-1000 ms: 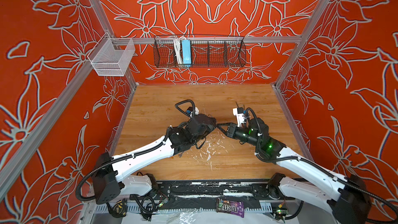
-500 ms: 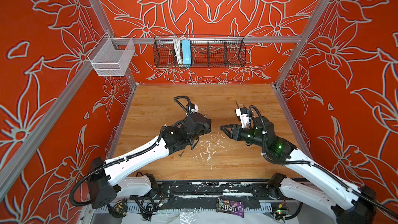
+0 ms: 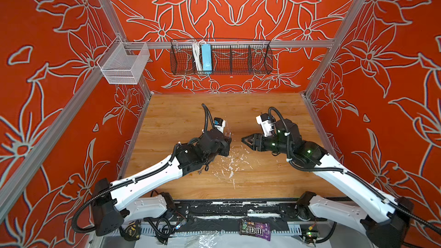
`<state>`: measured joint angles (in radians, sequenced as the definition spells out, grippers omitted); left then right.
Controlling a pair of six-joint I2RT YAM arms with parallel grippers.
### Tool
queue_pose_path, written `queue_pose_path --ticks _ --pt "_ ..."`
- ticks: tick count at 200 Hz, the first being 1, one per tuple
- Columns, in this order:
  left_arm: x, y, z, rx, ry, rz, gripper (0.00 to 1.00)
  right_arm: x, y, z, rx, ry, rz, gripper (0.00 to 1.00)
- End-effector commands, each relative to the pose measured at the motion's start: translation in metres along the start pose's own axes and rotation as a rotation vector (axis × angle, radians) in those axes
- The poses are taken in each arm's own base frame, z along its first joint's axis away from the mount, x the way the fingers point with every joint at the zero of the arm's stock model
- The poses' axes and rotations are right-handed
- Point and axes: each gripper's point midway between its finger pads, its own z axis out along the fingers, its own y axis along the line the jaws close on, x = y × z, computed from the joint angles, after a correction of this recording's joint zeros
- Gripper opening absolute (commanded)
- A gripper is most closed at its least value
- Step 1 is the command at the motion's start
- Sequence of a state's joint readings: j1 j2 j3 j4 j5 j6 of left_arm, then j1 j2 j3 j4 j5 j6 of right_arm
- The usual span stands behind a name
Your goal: Unlock with the key
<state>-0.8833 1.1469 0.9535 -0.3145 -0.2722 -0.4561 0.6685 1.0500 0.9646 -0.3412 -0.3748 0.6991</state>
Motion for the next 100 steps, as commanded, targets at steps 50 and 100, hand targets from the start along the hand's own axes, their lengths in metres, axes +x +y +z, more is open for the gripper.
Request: queue_pose_path --ticks 50,100 --pt "0.0 0.007 -0.001 0.002 -0.073 0.167 0.0 -0.021 0.011 0.032 0.006 0.075 -0.041 0.59" --pt "0.002 0.011 0.002 -0.02 -0.075 0.192 0.0 -0.028 0.005 0.064 0.036 0.147 -0.068 0.6"
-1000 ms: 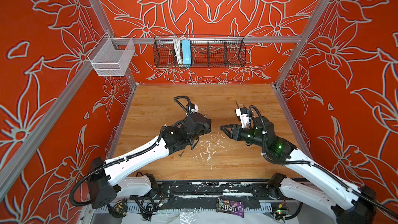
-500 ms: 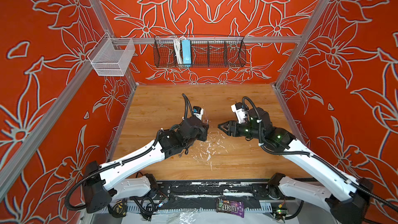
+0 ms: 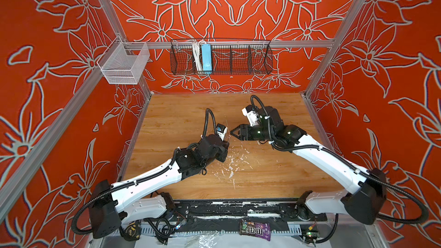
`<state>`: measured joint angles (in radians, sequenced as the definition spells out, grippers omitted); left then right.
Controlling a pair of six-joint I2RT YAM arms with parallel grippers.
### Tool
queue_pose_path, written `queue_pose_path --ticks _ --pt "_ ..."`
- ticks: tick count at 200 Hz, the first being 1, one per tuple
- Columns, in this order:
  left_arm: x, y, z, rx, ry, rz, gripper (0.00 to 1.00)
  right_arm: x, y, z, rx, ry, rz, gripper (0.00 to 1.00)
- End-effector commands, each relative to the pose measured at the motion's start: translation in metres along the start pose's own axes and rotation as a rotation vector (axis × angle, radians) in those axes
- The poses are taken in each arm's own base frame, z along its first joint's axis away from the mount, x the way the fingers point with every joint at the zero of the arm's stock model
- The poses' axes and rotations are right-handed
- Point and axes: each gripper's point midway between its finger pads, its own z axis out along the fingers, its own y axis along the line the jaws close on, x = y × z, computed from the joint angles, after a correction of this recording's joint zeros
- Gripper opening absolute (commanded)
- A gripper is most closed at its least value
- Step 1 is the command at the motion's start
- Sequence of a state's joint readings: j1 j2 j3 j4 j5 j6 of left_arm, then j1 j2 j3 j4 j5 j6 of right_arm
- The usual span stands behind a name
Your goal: Unlock with the key
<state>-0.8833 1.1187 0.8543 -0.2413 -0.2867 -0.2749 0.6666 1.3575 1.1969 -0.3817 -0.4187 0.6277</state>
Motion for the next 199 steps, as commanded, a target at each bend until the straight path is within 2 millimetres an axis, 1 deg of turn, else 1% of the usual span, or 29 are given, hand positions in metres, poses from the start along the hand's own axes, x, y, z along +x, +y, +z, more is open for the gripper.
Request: queue_pose_path --ticks 1,30,91,135,157,176,199 --pt "-0.015 0.003 -0.004 -0.013 -0.067 0.011 0.0 -0.005 0.002 0.006 0.004 0.037 -0.039 0.6" --pt "-0.016 0.005 -0.002 -0.024 -0.075 0.008 0.0 -0.005 -0.007 0.02 0.028 0.076 -0.038 0.61" --pt "-0.016 0.006 0.0 -0.034 -0.076 0.017 0.0 -0.004 -0.02 0.035 0.071 0.125 -0.055 0.61" --pt "-0.015 0.007 0.002 -0.042 -0.071 0.021 0.0 -0.01 -0.026 0.035 0.109 0.129 -0.087 0.62" --pt "-0.016 0.004 0.002 -0.031 -0.075 0.019 0.0 -0.008 -0.031 0.035 0.123 0.148 -0.098 0.62" --pt "-0.016 0.005 0.002 -0.034 -0.076 0.016 0.0 -0.008 -0.03 0.034 0.111 0.159 -0.106 0.62" --pt "-0.017 0.004 0.002 -0.029 -0.08 0.015 0.0 -0.005 -0.034 0.032 0.119 0.174 -0.121 0.62"
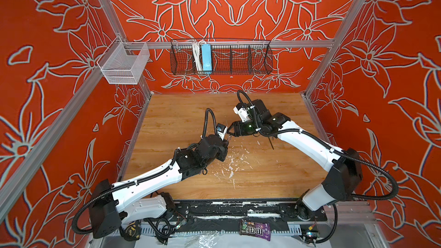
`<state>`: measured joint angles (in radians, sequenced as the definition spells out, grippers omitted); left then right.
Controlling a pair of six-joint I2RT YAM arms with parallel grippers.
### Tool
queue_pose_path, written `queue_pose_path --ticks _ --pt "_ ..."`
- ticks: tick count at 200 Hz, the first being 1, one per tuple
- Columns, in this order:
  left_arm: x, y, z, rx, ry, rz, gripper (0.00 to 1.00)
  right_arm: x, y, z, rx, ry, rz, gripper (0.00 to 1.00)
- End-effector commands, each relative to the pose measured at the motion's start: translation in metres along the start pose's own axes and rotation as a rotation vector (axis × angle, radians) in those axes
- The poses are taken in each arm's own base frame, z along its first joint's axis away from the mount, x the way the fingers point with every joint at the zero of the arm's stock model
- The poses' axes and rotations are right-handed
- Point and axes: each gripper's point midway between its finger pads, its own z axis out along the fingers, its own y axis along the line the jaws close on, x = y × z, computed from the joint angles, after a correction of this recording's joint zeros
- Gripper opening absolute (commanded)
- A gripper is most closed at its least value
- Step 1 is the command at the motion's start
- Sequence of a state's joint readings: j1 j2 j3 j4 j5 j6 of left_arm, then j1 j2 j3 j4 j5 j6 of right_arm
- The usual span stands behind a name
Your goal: Unlock with the key
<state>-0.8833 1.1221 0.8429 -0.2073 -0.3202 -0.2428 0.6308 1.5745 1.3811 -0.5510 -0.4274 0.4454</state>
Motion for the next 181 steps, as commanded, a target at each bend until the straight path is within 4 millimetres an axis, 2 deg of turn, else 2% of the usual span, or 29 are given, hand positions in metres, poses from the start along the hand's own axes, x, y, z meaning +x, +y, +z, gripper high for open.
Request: queue_pose_path --ticks 1,24,72,120,181 --pt "-0.014 0.0 0.0 -0.003 -0.052 -0.012 0.0 0.002 -0.003 -0.004 0.014 0.028 -0.037 0.62" --pt "-0.015 -0.001 -0.001 -0.001 -0.058 -0.015 0.0 0.007 -0.004 -0.004 0.005 0.049 -0.042 0.62" --pt "-0.018 0.0 0.0 -0.005 -0.068 -0.025 0.0 0.013 0.009 -0.015 -0.07 0.029 -0.069 0.62" --pt "-0.018 0.005 0.002 -0.039 -0.058 -0.034 0.0 0.024 -0.011 -0.023 0.003 0.015 -0.043 0.62" --pt "-0.017 0.017 0.003 -0.103 -0.005 -0.105 0.0 0.058 -0.035 -0.04 0.071 -0.029 -0.015 0.62"
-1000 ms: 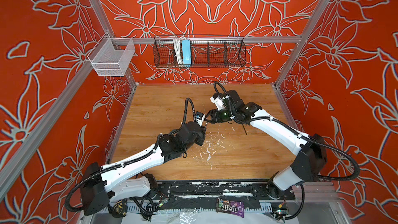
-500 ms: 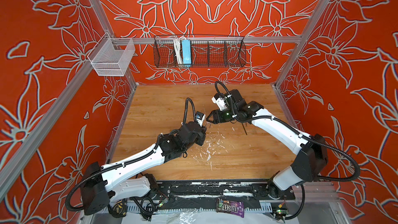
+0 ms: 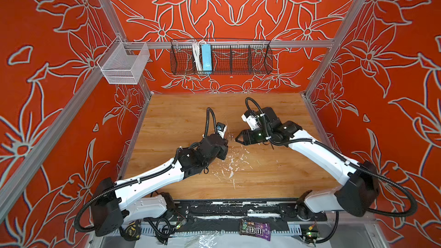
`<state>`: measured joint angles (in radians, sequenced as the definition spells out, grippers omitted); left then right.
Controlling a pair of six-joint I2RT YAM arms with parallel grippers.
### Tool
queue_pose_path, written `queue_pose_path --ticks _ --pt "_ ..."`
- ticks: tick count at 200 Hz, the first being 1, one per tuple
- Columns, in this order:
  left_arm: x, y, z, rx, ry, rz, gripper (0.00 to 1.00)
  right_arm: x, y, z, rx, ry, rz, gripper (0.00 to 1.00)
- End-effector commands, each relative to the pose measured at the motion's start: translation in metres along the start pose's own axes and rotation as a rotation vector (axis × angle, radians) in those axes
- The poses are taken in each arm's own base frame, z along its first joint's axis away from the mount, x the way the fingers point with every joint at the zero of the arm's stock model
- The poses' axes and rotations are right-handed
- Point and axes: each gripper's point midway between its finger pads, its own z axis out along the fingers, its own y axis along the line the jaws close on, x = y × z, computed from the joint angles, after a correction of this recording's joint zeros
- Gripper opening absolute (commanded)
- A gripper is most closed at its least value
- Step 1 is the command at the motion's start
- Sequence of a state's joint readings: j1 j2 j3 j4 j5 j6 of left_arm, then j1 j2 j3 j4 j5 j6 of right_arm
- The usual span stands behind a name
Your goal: Unlock with the key
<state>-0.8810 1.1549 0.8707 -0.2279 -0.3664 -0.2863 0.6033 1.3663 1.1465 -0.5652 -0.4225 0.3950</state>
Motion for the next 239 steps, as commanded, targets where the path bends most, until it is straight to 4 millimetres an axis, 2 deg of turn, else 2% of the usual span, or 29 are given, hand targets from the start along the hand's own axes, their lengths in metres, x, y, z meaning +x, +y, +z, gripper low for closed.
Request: queue_pose_path --ticks 1,43,61,78,106,159,196,214,239 --pt "-0.015 0.01 -0.002 -0.051 -0.009 -0.071 0.0 0.007 -0.01 -0.012 0.038 -0.048 0.003 0.62" --pt "-0.01 0.036 0.0 -0.135 0.111 -0.217 0.0 0.042 -0.024 -0.024 0.056 -0.074 0.042 0.62" --pt "-0.001 0.056 0.002 -0.202 0.193 -0.328 0.0 0.057 -0.029 -0.026 0.047 -0.084 0.079 0.62" --pt "0.007 0.064 0.012 -0.193 0.25 -0.374 0.0 0.07 -0.032 -0.028 0.03 -0.091 0.102 0.62" --pt "0.019 0.09 0.027 -0.274 0.334 -0.436 0.0 0.085 -0.038 -0.031 0.038 -0.1 0.124 0.62" --pt "0.038 0.115 0.076 -0.375 0.451 -0.463 0.0 0.096 -0.047 -0.033 0.057 -0.115 0.163 0.62" --pt "0.051 0.122 0.121 -0.393 0.549 -0.442 0.0 0.101 -0.05 -0.03 0.046 -0.127 0.209 0.62" --pt "0.06 0.128 0.137 -0.416 0.593 -0.444 0.0 0.103 -0.055 -0.03 0.069 -0.125 0.232 0.62" --pt "0.069 0.135 0.156 -0.424 0.63 -0.443 0.0 0.1 -0.052 -0.03 0.048 -0.142 0.228 0.62"
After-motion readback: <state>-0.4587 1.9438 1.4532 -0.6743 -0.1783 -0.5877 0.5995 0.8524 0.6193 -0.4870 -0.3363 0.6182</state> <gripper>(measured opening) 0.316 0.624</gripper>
